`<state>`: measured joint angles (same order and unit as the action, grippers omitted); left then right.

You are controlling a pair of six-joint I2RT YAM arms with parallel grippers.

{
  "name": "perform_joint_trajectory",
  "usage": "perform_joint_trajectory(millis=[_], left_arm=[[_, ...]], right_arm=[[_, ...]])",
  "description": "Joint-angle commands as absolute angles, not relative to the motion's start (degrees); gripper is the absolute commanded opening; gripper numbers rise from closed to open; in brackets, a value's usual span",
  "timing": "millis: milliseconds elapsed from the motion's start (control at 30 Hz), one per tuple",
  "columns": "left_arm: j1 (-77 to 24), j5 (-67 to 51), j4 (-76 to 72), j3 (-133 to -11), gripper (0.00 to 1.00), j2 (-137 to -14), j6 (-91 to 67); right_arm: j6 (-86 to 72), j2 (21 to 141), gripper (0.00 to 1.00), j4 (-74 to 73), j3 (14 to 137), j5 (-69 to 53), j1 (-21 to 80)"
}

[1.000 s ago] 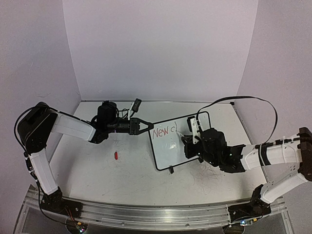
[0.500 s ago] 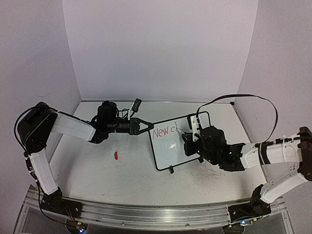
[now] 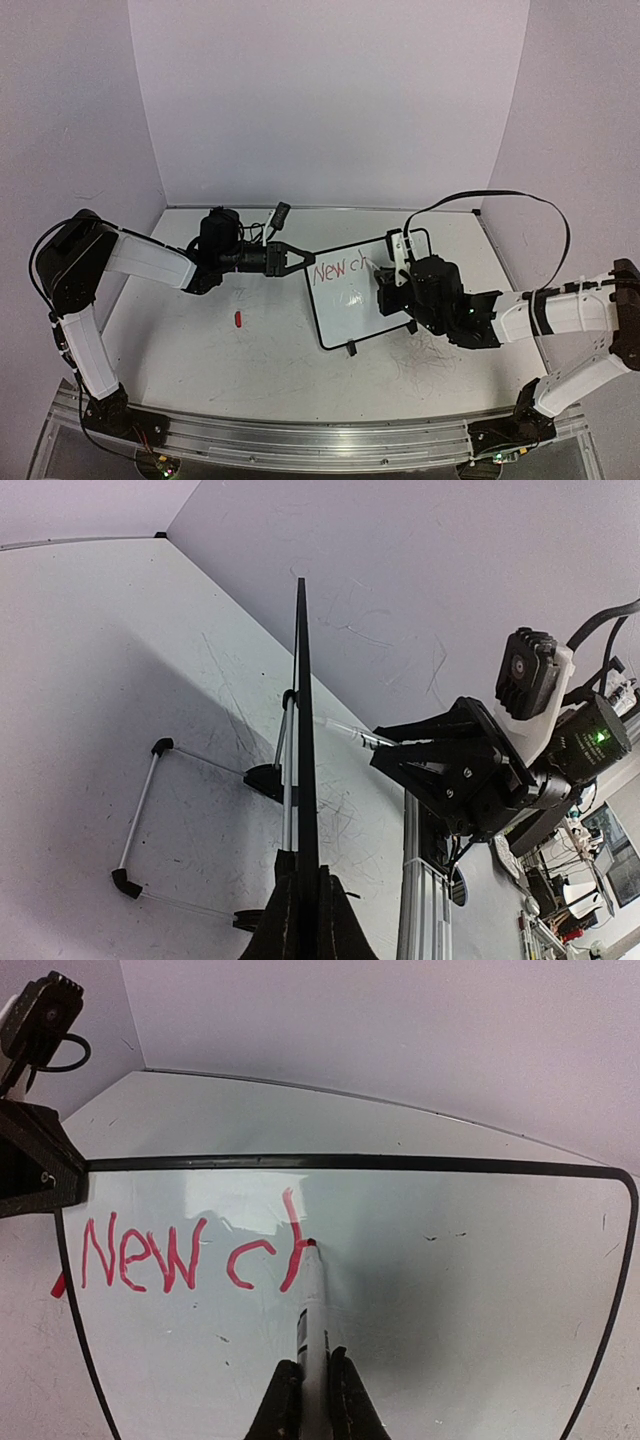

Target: Write a sentence on the whiteboard

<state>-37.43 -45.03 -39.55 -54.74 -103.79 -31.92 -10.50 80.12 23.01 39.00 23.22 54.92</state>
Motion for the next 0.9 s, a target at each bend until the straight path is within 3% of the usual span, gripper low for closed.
perform_joint_trajectory(millis=[0,867], left_arm=[[-37.62,-47.18,-37.48,-55.63,0.0,-103.71,-32.84],[-37.62,-47.2,-37.51,-55.75,0.0,-104.06,-32.82]], right_arm=[[-12.19,79.88,0.0,20.79,40.0,24.95,54.39],[-13.42,75.82,0.0,20.81,38.05,21.71,54.43]])
